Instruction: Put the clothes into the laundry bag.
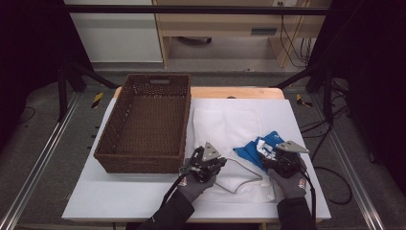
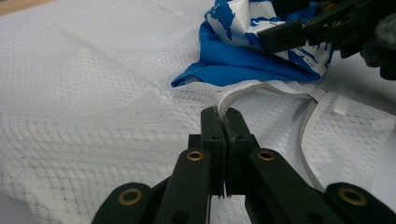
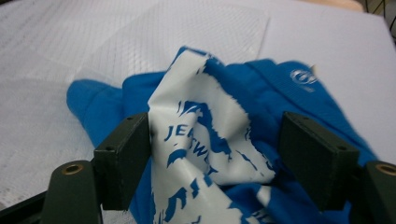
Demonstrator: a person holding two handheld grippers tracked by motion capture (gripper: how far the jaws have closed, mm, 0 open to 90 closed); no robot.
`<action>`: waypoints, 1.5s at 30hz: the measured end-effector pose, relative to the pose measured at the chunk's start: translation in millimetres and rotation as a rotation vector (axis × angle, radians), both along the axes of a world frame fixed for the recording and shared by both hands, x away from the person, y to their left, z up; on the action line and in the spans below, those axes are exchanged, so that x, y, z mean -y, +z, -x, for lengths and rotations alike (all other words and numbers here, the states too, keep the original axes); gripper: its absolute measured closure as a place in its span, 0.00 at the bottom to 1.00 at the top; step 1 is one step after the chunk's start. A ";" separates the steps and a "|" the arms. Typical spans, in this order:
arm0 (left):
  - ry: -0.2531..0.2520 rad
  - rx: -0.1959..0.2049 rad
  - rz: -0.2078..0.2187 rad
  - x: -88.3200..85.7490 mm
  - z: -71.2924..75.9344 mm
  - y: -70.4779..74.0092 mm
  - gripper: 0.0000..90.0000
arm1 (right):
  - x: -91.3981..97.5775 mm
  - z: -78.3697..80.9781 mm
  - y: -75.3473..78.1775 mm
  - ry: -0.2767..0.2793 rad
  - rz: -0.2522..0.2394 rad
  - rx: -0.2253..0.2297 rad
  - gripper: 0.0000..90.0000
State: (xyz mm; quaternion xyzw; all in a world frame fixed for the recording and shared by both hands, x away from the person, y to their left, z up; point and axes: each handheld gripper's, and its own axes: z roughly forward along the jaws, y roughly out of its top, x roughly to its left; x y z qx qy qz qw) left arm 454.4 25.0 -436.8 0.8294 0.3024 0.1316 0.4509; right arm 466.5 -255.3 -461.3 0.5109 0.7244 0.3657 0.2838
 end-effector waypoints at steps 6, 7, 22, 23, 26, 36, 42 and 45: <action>-0.004 -0.005 0.001 0.5 1.5 -0.9 0.99 | -2.7 -4.6 -12.5 -0.029 0.134 -0.029 0.72; -0.004 -0.006 0.001 0.5 1.5 -1.0 0.99 | -2.7 -4.6 -12.5 -0.029 0.134 -0.029 0.72; 0.015 -0.041 0.020 4.0 -4.8 3.7 0.99 | 18.7 44.9 37.7 0.161 -0.152 0.154 0.86; 0.016 -0.043 0.016 4.8 -5.4 4.2 0.99 | 16.1 49.5 41.0 0.190 -0.156 0.172 0.86; 0.022 -0.049 0.013 6.6 -6.8 5.0 0.99 | 9.1 57.5 45.7 0.232 -0.153 0.187 0.85; 0.038 -0.069 0.022 6.0 -11.2 6.1 0.99 | -22.0 75.7 33.9 0.421 -0.145 0.171 0.85; 0.038 -0.069 0.024 6.8 -12.6 7.1 0.99 | -36.8 79.0 27.9 0.473 -0.113 0.135 0.85; 0.042 -0.069 0.025 7.8 -13.9 9.3 0.99 | -41.6 82.6 25.6 0.507 -0.094 0.121 0.85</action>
